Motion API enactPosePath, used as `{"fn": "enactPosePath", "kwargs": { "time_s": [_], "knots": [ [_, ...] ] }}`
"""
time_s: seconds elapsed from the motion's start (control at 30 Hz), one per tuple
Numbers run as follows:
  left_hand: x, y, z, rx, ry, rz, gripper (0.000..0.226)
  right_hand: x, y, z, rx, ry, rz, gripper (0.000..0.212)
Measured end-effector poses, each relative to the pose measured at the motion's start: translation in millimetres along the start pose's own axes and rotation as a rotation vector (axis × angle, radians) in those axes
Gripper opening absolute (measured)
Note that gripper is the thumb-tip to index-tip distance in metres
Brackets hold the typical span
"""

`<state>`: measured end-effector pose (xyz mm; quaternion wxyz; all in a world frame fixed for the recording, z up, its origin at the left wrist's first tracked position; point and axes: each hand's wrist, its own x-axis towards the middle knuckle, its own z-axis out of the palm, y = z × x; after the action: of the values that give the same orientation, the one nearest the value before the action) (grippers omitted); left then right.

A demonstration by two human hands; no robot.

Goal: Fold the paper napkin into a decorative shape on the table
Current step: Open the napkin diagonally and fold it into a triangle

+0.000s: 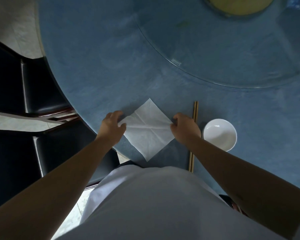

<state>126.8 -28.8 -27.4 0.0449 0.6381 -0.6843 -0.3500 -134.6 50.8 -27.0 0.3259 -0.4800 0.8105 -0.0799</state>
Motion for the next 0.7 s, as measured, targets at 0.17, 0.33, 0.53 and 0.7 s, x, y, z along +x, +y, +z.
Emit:
{"fn": "enactPosePath", "kwargs": {
  "time_s": [0.17, 0.33, 0.53, 0.7],
  "knots": [
    [-24.4, 12.8, 17.2, 0.350, 0.090, 0.411, 0.048, -0.7, -10.8, 16.1, -0.125, 0.123, -0.194, 0.033],
    [-47.8, 16.6, 49.2, 0.653, -0.132, 0.976, 0.041, 20.4, -27.9, 28.6, -0.355, 0.110, -0.557, 0.045],
    [-56.1, -6.4, 64.2, 0.718, -0.225, 0.820, 0.068, 54.0, -26.4, 25.0, -0.601, -0.019, -0.621, 0.069],
    [-61.4, -8.1, 62.4, 0.718, -0.279, 0.790, 0.077, 61.2, -22.0, 20.6, -0.647, -0.035, -0.634, 0.073]
  ]
}}
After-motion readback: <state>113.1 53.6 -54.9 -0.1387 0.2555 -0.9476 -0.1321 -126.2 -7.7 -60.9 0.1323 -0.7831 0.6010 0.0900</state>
